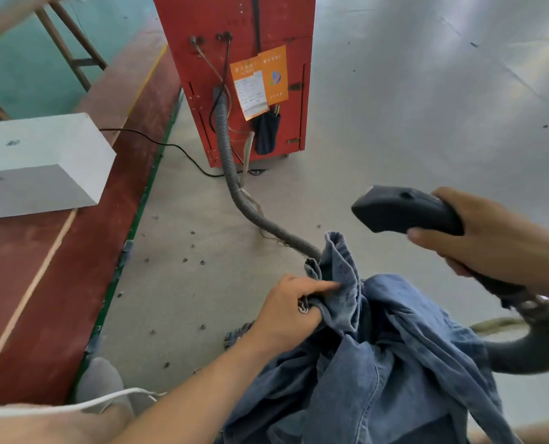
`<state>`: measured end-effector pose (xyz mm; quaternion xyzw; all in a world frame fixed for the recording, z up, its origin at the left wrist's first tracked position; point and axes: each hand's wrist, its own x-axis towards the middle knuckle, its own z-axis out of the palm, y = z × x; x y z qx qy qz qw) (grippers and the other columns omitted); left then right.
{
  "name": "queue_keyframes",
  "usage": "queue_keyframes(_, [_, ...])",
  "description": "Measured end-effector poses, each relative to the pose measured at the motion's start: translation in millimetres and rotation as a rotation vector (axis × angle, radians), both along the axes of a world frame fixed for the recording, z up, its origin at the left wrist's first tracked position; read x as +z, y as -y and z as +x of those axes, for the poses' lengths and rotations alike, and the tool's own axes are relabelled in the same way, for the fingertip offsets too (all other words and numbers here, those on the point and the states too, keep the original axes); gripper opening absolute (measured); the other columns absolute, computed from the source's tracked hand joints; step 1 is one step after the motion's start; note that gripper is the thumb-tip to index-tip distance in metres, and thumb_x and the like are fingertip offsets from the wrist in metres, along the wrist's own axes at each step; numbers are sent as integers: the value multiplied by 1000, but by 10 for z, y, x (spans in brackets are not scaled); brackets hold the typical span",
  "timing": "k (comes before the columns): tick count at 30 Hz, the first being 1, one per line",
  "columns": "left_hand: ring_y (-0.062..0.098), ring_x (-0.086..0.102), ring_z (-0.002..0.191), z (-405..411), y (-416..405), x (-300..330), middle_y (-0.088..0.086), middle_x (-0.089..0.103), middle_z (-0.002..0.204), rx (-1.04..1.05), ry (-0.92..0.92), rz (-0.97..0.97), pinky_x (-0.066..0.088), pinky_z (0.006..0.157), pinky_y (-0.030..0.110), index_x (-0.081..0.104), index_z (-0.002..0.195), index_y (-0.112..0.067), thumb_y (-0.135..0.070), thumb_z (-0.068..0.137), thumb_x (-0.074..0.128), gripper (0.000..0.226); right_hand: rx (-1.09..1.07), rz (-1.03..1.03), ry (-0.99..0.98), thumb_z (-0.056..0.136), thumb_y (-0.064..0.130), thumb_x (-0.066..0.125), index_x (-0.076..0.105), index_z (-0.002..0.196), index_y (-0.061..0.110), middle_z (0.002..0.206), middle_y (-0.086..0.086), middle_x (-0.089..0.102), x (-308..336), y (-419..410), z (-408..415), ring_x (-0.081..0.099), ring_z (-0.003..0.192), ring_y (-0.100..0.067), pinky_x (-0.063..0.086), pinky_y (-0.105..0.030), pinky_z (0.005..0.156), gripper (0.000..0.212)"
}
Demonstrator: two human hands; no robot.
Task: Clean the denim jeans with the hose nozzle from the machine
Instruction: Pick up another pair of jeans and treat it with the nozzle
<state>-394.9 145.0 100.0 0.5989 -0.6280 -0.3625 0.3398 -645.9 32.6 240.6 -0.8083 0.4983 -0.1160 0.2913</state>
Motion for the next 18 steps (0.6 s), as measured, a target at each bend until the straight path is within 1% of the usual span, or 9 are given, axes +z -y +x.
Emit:
queue_keyframes(2, [0, 55, 110, 21, -47, 2, -32, 61, 105, 6, 29, 19, 43, 97, 10, 68, 134, -29, -9, 80, 67, 57, 21, 80, 6, 88, 39, 72, 57, 87, 45, 53, -3, 66, 32, 9, -149, 59, 38, -17, 48, -25, 42, 17])
queue_keyframes(4, [-8, 57, 108, -5, -74, -11, -33, 61, 105, 28, 0, 16, 41, 94, 5, 67, 134, -25, -14, 81, 72, 55, 98, 214, -73, 89, 36, 74, 60, 88, 45, 55, -3, 66, -3, -52, -174, 59, 40, -16, 48, -26, 43, 16])
queue_keyframes(5, [-10, 59, 107, -25, -91, -22, -31, 65, 105, 50, -49, 21, 43, 93, 5, 68, 133, -23, -12, 81, 74, 53, 148, 286, -117, 89, 35, 75, 61, 90, 44, 59, -1, 67, -42, -110, -131, 60, 42, -14, 49, -26, 43, 17])
queue_keyframes(7, [-7, 65, 106, -50, -119, -43, -20, 74, 107, 105, -204, 81, 50, 97, 13, 71, 128, -25, -7, 84, 74, 48, 242, 363, -196, 89, 36, 74, 61, 92, 45, 72, 5, 71, -145, -204, -6, 62, 48, -11, 50, -23, 46, 16])
queue_keyframes(9, [1, 70, 105, -40, -134, -83, -12, 77, 108, 141, -375, 172, 55, 95, 22, 74, 121, -30, -5, 88, 75, 42, 255, 314, -222, 89, 39, 72, 60, 91, 41, 76, 5, 70, -252, -219, 117, 63, 51, -10, 50, -22, 48, 12])
queue_keyframes(11, [8, 72, 100, -44, -141, -78, -6, 79, 105, 209, -518, 253, 57, 89, 26, 79, 108, -31, -8, 89, 78, 29, 142, 183, -210, 91, 39, 71, 59, 92, 35, 69, 0, 67, -288, -150, 193, 61, 50, -9, 49, -24, 48, 13])
queue_keyframes(14, [23, 71, 96, -39, -43, 20, 9, 79, 105, 489, -922, 361, 57, 95, 43, 81, 94, -22, -10, 96, 68, 18, -64, 31, -126, 92, 42, 69, 54, 93, 32, 64, -1, 67, -225, -2, 153, 64, 46, -15, 53, -36, 49, 18])
queue_keyframes(16, [33, 71, 106, 96, 91, 37, 20, 74, 119, 656, -1188, 414, 54, 101, 50, 75, 111, -13, -16, 103, 60, 18, -85, 4, -86, 87, 49, 67, 53, 91, 35, 57, -2, 67, -155, 43, 67, 64, 42, -16, 54, -41, 49, 20])
queue_keyframes(18, [38, 67, 119, 268, 157, 45, 26, 66, 132, 697, -1360, 530, 50, 106, 53, 62, 133, -5, -30, 104, 54, 39, -26, 21, -101, 83, 55, 64, 51, 88, 45, 59, 8, 68, -126, 3, 30, 62, 41, -12, 49, -36, 47, 17])
